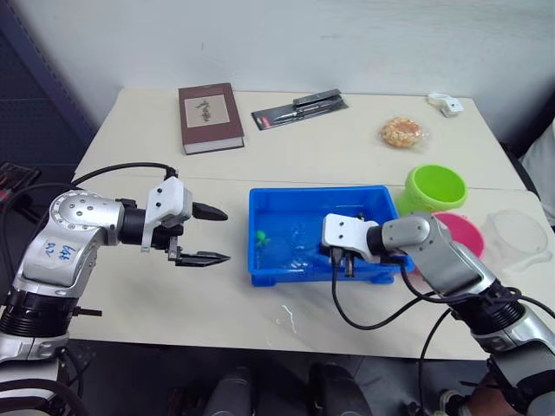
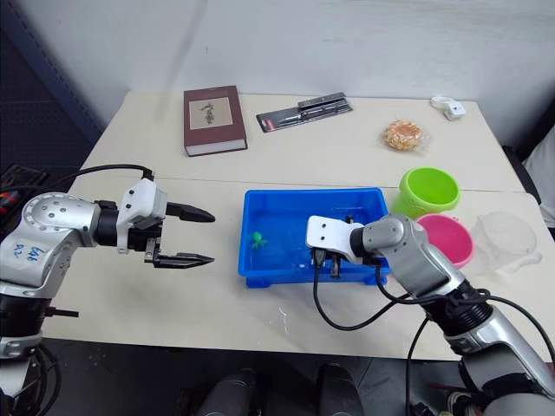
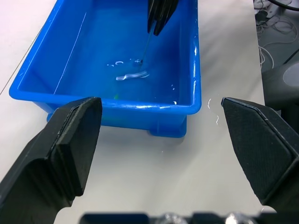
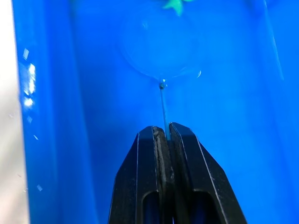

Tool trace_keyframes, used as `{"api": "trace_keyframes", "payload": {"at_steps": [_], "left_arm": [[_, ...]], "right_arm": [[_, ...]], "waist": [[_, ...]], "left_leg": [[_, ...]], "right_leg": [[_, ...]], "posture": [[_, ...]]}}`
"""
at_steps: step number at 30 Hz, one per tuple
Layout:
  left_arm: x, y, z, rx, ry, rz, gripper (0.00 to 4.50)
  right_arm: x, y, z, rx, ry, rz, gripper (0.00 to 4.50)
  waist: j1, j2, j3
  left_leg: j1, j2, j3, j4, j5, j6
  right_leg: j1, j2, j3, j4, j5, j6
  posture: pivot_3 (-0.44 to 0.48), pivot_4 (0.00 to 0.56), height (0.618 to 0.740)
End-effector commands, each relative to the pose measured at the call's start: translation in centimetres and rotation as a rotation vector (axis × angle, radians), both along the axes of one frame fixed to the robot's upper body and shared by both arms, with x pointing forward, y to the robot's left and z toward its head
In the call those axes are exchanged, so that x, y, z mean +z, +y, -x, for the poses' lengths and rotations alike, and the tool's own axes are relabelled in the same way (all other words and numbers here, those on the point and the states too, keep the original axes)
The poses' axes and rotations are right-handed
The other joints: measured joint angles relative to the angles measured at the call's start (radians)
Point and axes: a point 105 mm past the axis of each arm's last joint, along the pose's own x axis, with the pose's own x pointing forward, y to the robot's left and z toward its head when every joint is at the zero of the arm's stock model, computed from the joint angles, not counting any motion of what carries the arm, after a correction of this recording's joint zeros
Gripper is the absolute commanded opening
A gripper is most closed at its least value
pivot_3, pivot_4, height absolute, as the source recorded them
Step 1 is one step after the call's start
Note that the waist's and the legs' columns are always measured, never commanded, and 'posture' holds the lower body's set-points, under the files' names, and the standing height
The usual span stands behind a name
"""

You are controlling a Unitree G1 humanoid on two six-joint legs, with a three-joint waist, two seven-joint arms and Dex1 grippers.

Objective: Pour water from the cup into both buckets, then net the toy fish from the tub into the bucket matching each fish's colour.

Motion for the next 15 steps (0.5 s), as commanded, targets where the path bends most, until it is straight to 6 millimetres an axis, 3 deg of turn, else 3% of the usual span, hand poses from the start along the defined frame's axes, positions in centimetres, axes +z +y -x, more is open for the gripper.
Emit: {"api": "trace_keyframes", "payload": {"at_steps": [1,8,15], "left_arm": [[0.4,-0.4,0.2,-0.014,-0.020,0.004,4.39],[0.4,-0.4,0.1,-0.009,-0.018,0.013,4.39],[0.3,-0.4,-0.1,0.003,-0.024,0.028,4.39]], "right_arm": [[1.5,1.2,0.2,0.034,-0.037,-0.023,0.00],[3.2,1.0,0.4,0.008,-0.021,-0.126,0.00],[4.2,-1.1,1.3,-0.001,-0.035,-0.190,0.00]], "waist": [[-0.001,0.000,0.000],[-0.002,0.000,0.000],[0.002,0.000,0.000]], "left_leg": [[0.000,0.000,0.000,0.000,0.000,0.000],[0.000,0.000,0.000,0.000,0.000,0.000],[0.000,0.000,0.000,-0.001,0.000,0.000]], "right_leg": [[0.000,0.000,0.000,0.000,0.000,0.000],[0.000,0.000,0.000,0.000,0.000,0.000],[0.000,0.000,0.000,0.000,0.000,0.000]], "posture": [[0.000,0.150,0.738],[0.000,0.150,0.738],[0.000,0.150,0.738]]}}
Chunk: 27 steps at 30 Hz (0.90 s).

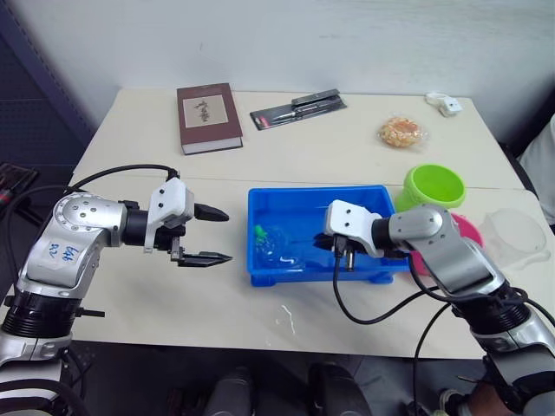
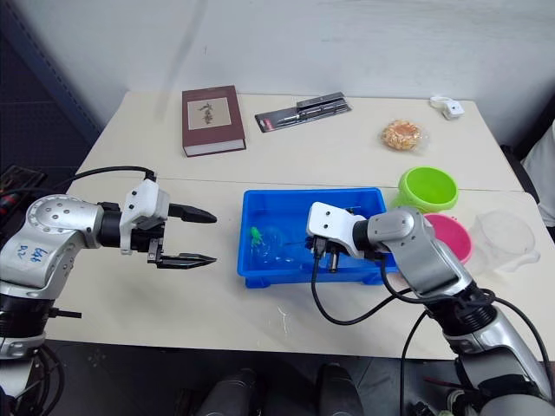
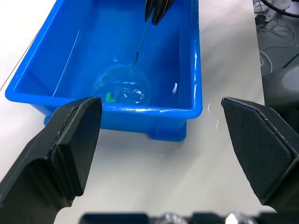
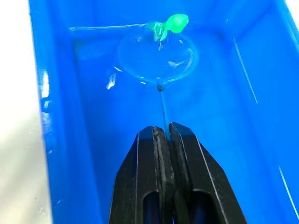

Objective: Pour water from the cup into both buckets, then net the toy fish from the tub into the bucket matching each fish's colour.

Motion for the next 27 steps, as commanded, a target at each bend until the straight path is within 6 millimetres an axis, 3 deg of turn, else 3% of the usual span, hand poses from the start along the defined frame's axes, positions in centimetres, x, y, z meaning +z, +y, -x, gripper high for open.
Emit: {"api": "trace_keyframes", "payload": {"at_steps": [1,7,14,22,27], "left_arm": [[0.5,-0.1,-0.1,0.002,-0.030,0.018,4.39],[0.6,-0.2,-0.2,0.013,-0.030,0.052,4.39],[0.5,0.1,-0.5,0.023,-0.034,0.041,4.39],[0.6,0.1,-0.9,0.010,-0.037,0.029,4.39],[0.6,0.0,-0.8,0.006,-0.036,0.028,4.39]], "right_arm": [[1.8,-1.3,0.5,0.000,-0.050,-0.034,0.00],[2.1,-2.9,1.1,-0.052,-0.038,-0.086,0.00],[1.3,-4.6,1.2,-0.124,-0.018,0.008,0.00],[0.2,-4.2,-1.2,-0.159,-0.036,0.153,0.00],[-0.2,-1.2,-1.7,-0.103,-0.031,0.123,0.00]], "waist": [[0.001,0.000,0.000],[-0.001,0.000,0.000],[0.000,0.000,0.000],[-0.002,0.000,0.000],[-0.003,0.000,0.000]], "left_leg": [[0.000,0.000,0.000,0.000,0.000,0.000],[0.000,0.000,0.000,0.000,0.000,0.000],[0.000,0.000,0.000,0.000,0.000,0.000],[0.000,0.000,0.000,0.000,0.000,0.000],[0.000,0.000,0.000,0.000,0.000,0.000]], "right_leg": [[0.000,0.000,0.000,0.000,0.000,0.000],[0.000,0.000,0.000,0.000,0.000,0.000],[0.000,0.000,0.000,0.000,0.000,0.000],[0.000,0.000,0.001,0.000,0.000,0.000],[0.000,0.000,0.000,0.000,0.000,0.000]], "posture": [[0.000,0.150,0.738],[0.000,0.150,0.738],[0.000,0.150,0.738],[0.000,0.150,0.738],[0.000,0.150,0.738]]}}
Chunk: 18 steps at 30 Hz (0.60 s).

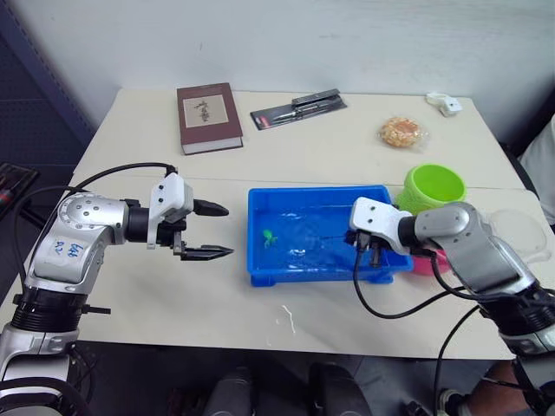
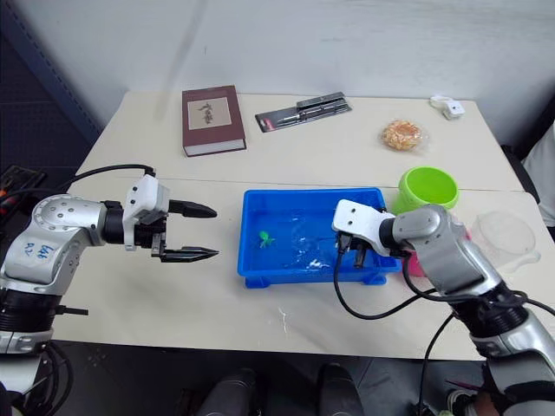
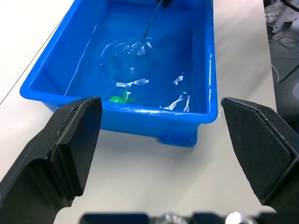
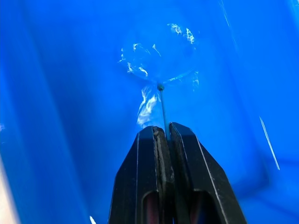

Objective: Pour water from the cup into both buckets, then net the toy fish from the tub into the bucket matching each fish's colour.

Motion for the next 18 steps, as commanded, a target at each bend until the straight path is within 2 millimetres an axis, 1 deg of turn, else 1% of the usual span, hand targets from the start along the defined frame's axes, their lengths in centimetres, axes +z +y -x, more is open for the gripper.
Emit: {"api": "trace_keyframes", "payload": {"at_steps": [1,3,8,12,14,15,18], "left_arm": [[0.7,-0.2,0.2,-0.021,-0.040,-0.014,4.39],[0.7,-0.3,0.2,-0.022,-0.040,-0.013,4.39],[0.6,-0.5,0.2,-0.023,-0.041,-0.010,4.39],[0.5,-0.7,0.3,-0.026,-0.038,-0.005,4.39],[0.4,-0.8,0.3,-0.031,-0.036,-0.001,4.39],[0.3,-0.9,0.4,-0.034,-0.035,0.003,4.39],[0.3,-1.1,0.4,-0.040,-0.033,0.010,4.39]], "right_arm": [[0.6,2.6,0.0,0.063,-0.026,-0.034,0.00],[0.6,3.7,0.1,0.090,-0.027,-0.061,0.00],[1.5,4.1,-0.1,0.087,-0.054,-0.119,0.00],[2.1,3.8,0.1,0.085,-0.077,-0.165,0.00],[2.4,3.4,0.8,0.091,-0.072,-0.204,0.00],[2.6,2.7,1.4,0.094,-0.070,-0.221,0.00],[2.9,1.3,3.0,0.094,-0.047,-0.278,0.00]], "waist": [[0.000,0.000,0.000],[0.000,0.000,0.000],[0.003,0.000,0.000],[0.001,0.000,0.000],[0.001,0.000,0.000],[0.001,0.000,0.000],[0.005,0.000,0.000]], "left_leg": [[0.000,0.000,0.000,0.000,0.000,0.000],[0.000,0.000,0.000,0.000,0.000,0.000],[0.000,0.000,0.000,0.000,0.000,0.000],[0.000,0.000,-0.001,0.000,0.000,0.000],[0.000,0.000,-0.001,0.000,0.000,0.000],[0.000,0.000,-0.001,0.000,0.000,0.000],[0.000,0.000,-0.001,0.000,0.000,0.000]], "right_leg": [[0.000,0.000,0.000,0.000,0.000,0.000],[0.000,0.000,0.000,0.000,0.000,0.000],[0.000,0.000,-0.001,0.000,0.000,0.000],[0.000,0.000,-0.001,0.000,0.000,0.000],[0.000,0.000,-0.001,0.000,0.000,0.000],[0.000,0.000,-0.001,0.000,0.000,0.000],[0.000,0.000,-0.001,0.000,0.000,0.000]], "posture": [[0.000,0.150,0.738],[0.000,0.150,0.738],[0.000,0.150,0.738],[0.000,0.150,0.738],[0.000,0.150,0.738],[0.000,0.150,0.738],[0.000,0.150,0.738]]}}
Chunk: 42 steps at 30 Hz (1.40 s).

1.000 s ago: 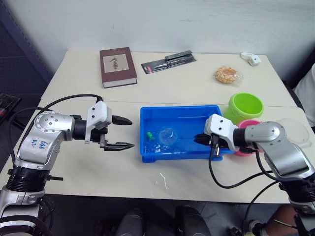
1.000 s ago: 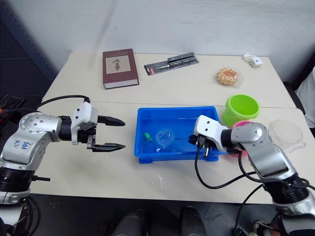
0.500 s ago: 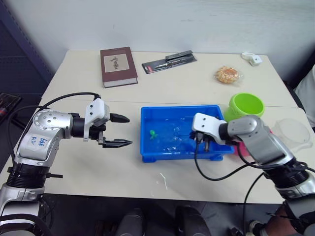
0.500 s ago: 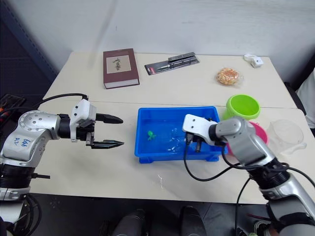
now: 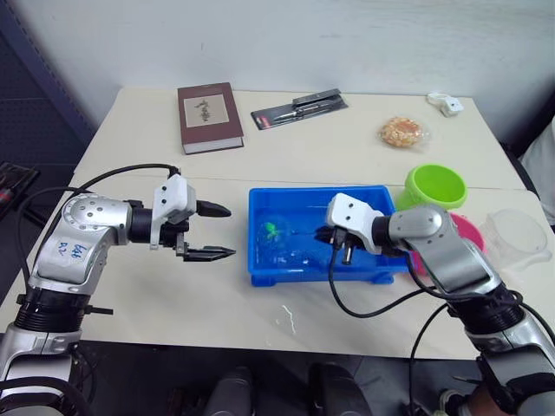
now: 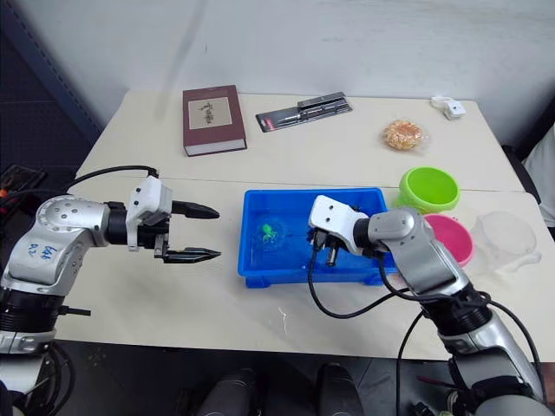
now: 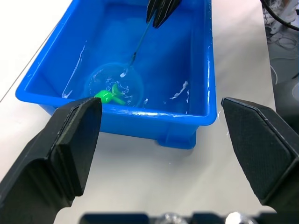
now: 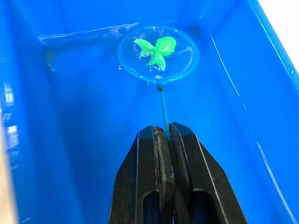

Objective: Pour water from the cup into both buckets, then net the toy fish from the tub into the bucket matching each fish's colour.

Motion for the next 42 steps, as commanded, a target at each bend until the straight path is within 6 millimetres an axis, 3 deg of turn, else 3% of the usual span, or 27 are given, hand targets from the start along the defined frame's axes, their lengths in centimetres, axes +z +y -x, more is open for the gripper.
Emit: {"api": "trace_keyframes", "payload": {"at_steps": [1,6,10,15,20,25,31,36,42], "left_arm": [[0.6,-0.6,0.4,-0.032,-0.037,0.004,4.39],[1.1,-1.5,0.4,-0.046,-0.055,0.069,4.39],[1.9,-3.4,0.4,-0.083,-0.101,0.172,4.39],[2.4,-5.2,-0.2,-0.079,-0.145,0.255,4.39],[3.1,-6.8,-0.4,-0.094,-0.128,0.346,4.39],[3.4,-7.9,-1.0,-0.098,-0.125,0.369,4.39],[4.0,-8.7,-1.6,-0.100,-0.132,0.405,4.39],[4.2,-9.4,-1.5,-0.123,-0.164,0.414,4.39],[3.9,-10.1,-1.3,-0.136,-0.153,0.419,4.39]], "right_arm": [[2.2,-1.1,1.7,0.014,-0.031,-0.090,0.00],[2.0,-3.7,2.6,-0.103,-0.022,-0.125,0.00],[2.4,-5.9,4.3,-0.167,-0.035,-0.206,0.00],[2.0,-8.2,5.0,-0.262,-0.045,-0.225,0.00],[3.3,-10.1,4.4,-0.340,-0.116,-0.343,0.00],[4.5,-13.1,5.7,-0.399,-0.175,-0.336,0.00],[6.4,-19.2,5.2,-0.581,-0.331,-0.273,0.00],[6.1,-23.6,4.7,-0.749,-0.405,-0.227,0.00],[5.7,-25.5,3.2,-0.829,-0.504,-0.092,0.00]], "waist": [[0.000,0.000,0.000],[-0.001,0.000,0.000],[0.005,-0.001,0.000],[0.008,-0.001,0.000],[0.009,-0.001,0.000],[0.021,-0.001,0.000],[0.024,-0.001,0.000],[0.022,-0.001,0.000],[0.016,0.000,0.000]], "left_leg": [[0.000,0.000,0.000,0.000,0.000,0.000],[0.000,0.000,0.000,0.000,0.000,0.000],[0.000,0.000,0.000,0.000,0.000,0.000],[0.002,0.000,0.000,0.000,0.000,0.000],[0.002,0.000,0.001,0.000,0.000,0.000],[0.002,0.000,0.001,0.000,0.000,0.000],[0.002,-0.001,0.001,0.001,0.000,0.000],[0.002,0.000,0.002,0.001,0.000,0.000],[0.004,0.000,0.004,0.000,0.000,0.000]], "right_leg": [[0.000,0.000,0.000,0.000,0.000,0.000],[0.000,0.000,0.000,0.000,0.000,0.000],[0.000,0.000,0.001,0.000,0.000,0.000],[0.002,0.000,0.001,0.000,0.000,0.000],[0.002,0.001,0.001,0.000,0.000,0.000],[0.002,0.001,0.001,0.000,0.000,0.000],[0.003,0.000,0.001,0.000,0.001,0.001],[0.003,0.001,0.001,0.000,0.001,0.001],[0.003,0.001,0.003,0.000,0.001,0.001]], "posture": [[0.000,0.150,0.738],[0.000,0.150,0.738],[0.000,0.150,0.738],[0.000,0.150,0.738],[0.000,0.150,0.738],[0.000,0.150,0.738],[0.000,0.150,0.738],[0.000,0.150,0.738],[0.000,0.150,0.738]]}}
